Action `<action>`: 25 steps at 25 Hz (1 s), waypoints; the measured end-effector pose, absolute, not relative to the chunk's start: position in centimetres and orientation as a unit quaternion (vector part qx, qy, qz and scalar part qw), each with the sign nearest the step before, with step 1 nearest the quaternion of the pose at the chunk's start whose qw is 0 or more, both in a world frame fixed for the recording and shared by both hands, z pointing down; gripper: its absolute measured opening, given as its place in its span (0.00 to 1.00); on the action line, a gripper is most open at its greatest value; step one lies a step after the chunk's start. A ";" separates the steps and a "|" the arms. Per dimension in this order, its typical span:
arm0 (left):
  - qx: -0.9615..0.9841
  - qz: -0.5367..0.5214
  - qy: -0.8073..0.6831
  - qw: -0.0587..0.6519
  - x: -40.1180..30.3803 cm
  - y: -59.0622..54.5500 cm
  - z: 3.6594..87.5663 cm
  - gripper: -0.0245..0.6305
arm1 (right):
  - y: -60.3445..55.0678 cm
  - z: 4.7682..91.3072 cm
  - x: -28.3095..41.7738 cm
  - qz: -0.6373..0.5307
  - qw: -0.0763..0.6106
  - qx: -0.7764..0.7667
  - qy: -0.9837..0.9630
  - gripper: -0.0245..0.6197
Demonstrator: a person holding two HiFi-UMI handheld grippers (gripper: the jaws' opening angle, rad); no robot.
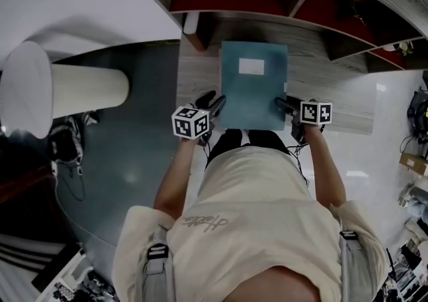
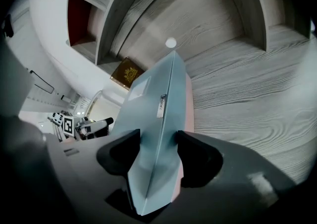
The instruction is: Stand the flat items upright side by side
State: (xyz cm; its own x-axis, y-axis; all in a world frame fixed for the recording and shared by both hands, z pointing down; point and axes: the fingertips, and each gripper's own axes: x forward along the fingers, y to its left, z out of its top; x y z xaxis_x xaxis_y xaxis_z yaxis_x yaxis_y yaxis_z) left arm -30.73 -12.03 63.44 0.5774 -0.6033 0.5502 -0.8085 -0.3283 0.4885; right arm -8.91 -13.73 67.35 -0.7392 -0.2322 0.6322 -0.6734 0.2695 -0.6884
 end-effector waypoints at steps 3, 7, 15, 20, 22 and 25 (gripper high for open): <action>0.794 0.127 -0.445 0.393 -31.7 -11.6 64.2 0.35 | -13.7 67.3 -9.5 0.516 0.227 0.293 -0.772 0.41; 0.788 0.118 -0.440 0.414 -32.4 -10.9 65.2 0.38 | -13.7 67.3 -10.8 0.503 0.243 0.283 -0.780 0.41; 0.784 0.050 -0.366 0.499 -32.3 -9.6 67.5 0.48 | -13.5 67.3 -12.6 0.484 0.272 0.253 -0.792 0.41; 0.766 0.022 -0.333 0.549 -32.4 -9.0 69.1 0.56 | -13.4 67.2 -12.6 0.480 0.269 0.253 -0.796 0.41; 0.764 0.009 -0.320 0.560 -31.9 -9.0 69.3 0.53 | -13.3 67.2 -12.6 0.479 0.267 0.255 -0.796 0.41; 0.758 -0.018 -0.310 0.574 -31.4 -9.2 69.5 0.56 | -13.1 67.3 -12.7 0.477 0.265 0.258 -0.798 0.41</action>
State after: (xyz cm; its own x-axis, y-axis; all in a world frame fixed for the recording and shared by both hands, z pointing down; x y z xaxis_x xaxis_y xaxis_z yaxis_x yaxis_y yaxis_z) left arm -31.40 -9.22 69.49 0.8072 -0.4907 0.3282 -0.4488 -0.1488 0.8811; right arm -12.67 -13.14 67.26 -0.7273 -0.1588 0.6677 -0.6632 0.4130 -0.6241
